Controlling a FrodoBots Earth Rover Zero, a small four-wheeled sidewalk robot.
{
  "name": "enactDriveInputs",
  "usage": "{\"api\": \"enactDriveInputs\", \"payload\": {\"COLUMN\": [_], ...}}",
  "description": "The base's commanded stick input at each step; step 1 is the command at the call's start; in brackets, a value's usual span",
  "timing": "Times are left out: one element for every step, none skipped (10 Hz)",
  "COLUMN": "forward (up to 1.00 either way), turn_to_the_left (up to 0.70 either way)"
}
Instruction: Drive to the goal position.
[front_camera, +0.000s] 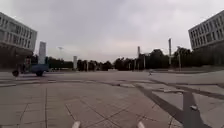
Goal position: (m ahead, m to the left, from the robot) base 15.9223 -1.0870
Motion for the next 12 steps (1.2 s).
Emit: {"api": "enactDriveInputs", "payload": {"forward": [0.6, 0.6, 0.6, 0.6, 0.6, 0.6, 0.6, 0.6, 0.6, 0.6, 0.6, 0.6], "turn_to_the_left": [0.0, 0.0, 0.02, 0.11, 0.15, 0.15, 0.15, 0.15, 0.1, 0.0, 0.0, 0.0]}}
